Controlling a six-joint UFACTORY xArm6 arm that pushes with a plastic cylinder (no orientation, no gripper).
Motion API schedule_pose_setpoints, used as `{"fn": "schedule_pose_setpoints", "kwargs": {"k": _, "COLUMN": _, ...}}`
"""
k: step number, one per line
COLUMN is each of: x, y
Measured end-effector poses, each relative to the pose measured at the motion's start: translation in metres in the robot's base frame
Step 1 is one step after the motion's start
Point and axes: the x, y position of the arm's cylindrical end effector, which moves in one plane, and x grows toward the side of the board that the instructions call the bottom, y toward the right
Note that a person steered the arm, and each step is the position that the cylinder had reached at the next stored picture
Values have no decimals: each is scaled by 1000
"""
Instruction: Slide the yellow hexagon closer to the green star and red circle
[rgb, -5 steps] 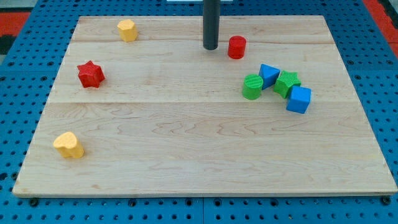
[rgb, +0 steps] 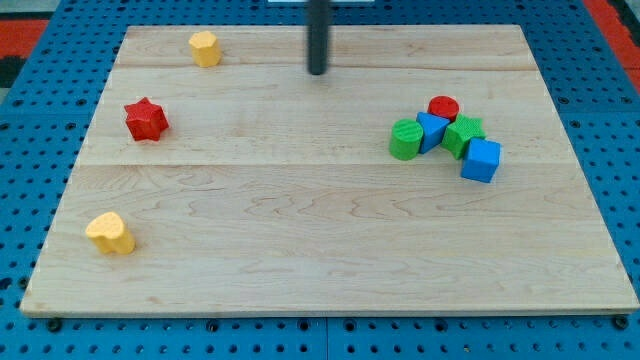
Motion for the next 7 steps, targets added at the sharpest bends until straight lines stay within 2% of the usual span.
{"fn": "schedule_pose_setpoints", "kwargs": {"k": 1, "x": 14, "y": -20}}
{"fn": "schedule_pose_setpoints", "kwargs": {"k": 2, "x": -55, "y": -57}}
{"fn": "schedule_pose_setpoints", "kwargs": {"k": 3, "x": -81, "y": -69}}
{"fn": "schedule_pose_setpoints", "kwargs": {"k": 4, "x": -75, "y": -164}}
{"fn": "schedule_pose_setpoints", "kwargs": {"k": 5, "x": -2, "y": -124}}
{"fn": "schedule_pose_setpoints", "kwargs": {"k": 6, "x": 43, "y": -37}}
{"fn": "schedule_pose_setpoints", "kwargs": {"k": 7, "x": 34, "y": -114}}
